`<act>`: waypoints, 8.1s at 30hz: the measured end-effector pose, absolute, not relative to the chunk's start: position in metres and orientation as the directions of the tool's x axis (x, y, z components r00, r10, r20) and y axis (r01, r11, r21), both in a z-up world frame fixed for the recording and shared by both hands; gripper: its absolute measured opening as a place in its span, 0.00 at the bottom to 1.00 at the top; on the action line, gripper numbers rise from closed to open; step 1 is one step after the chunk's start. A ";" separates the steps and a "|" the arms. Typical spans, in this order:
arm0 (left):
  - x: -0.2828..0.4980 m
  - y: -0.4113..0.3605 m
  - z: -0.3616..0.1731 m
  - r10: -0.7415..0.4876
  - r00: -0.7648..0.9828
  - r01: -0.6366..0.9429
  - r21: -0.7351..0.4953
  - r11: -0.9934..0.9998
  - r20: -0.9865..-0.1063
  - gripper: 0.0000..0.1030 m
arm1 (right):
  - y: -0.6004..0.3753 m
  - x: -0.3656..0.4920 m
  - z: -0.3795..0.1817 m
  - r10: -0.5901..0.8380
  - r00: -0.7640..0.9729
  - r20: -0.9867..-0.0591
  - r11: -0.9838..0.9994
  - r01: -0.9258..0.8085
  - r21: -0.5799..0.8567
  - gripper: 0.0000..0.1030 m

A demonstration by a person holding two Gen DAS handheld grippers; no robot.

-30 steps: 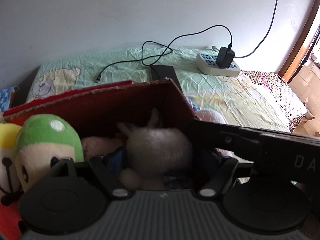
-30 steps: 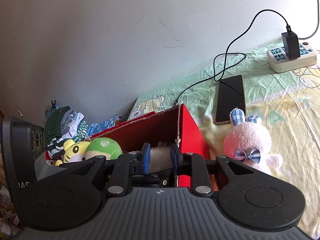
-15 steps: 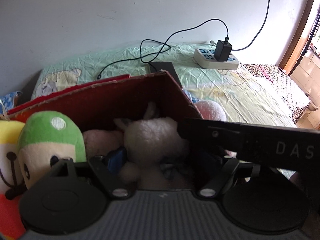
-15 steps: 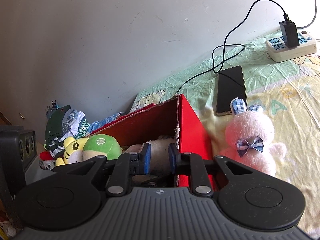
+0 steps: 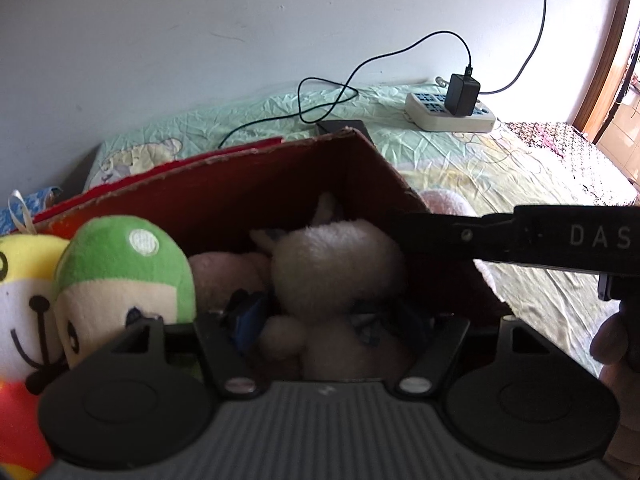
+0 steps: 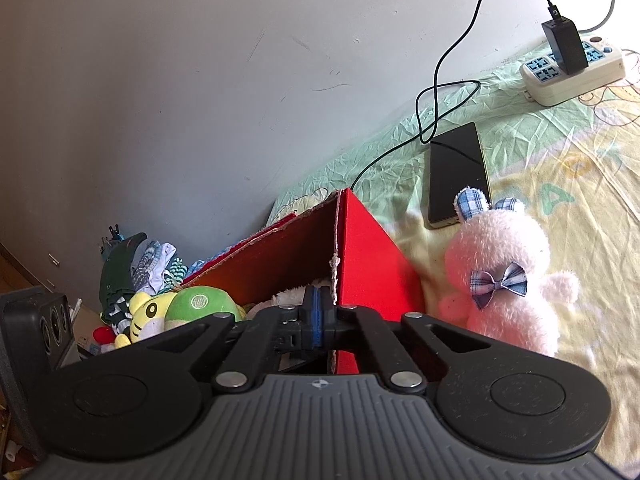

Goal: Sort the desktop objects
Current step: 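Open the right gripper to release the bunny inside the box, then move the open right gripper to the pink bunny plush with blue bow, then close the right gripper on the pink bunny plush's body, then lift the pink bunny plush with the right gripper toward the red box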

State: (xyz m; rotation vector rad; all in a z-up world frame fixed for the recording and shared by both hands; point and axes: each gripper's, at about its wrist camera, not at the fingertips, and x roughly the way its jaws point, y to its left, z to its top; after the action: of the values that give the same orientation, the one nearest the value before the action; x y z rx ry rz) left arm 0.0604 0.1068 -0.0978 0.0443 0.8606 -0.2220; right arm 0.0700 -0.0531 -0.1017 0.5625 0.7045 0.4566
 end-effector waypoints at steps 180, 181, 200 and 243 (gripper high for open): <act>0.120 -0.080 -0.174 -0.132 0.388 0.081 -0.109 0.991 -0.912 0.98 | -0.265 0.105 -0.214 0.732 0.499 -0.465 0.543 -0.015 0.840 0.53; 0.120 -0.082 -0.175 -0.123 0.389 0.086 -0.097 0.992 -0.913 0.99 | -0.265 0.106 -0.214 0.734 0.496 -0.464 0.543 -0.018 0.840 0.53; 0.119 -0.102 -0.181 -0.078 0.412 0.184 -0.001 0.983 -0.908 1.00 | -0.263 0.106 -0.216 0.759 0.470 -0.451 0.525 -0.033 0.850 0.47; 0.022 -0.107 -0.131 -0.076 0.565 0.229 0.068 0.971 -0.822 0.76 | -0.257 0.034 -0.172 0.798 0.427 -0.425 0.526 -0.152 0.837 0.26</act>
State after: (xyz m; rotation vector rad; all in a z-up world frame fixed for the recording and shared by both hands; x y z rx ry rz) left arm 0.0221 -0.1068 -0.1311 0.1742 0.9547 -0.1800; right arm 0.0345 -0.2566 -0.1716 0.8114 0.9455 0.6827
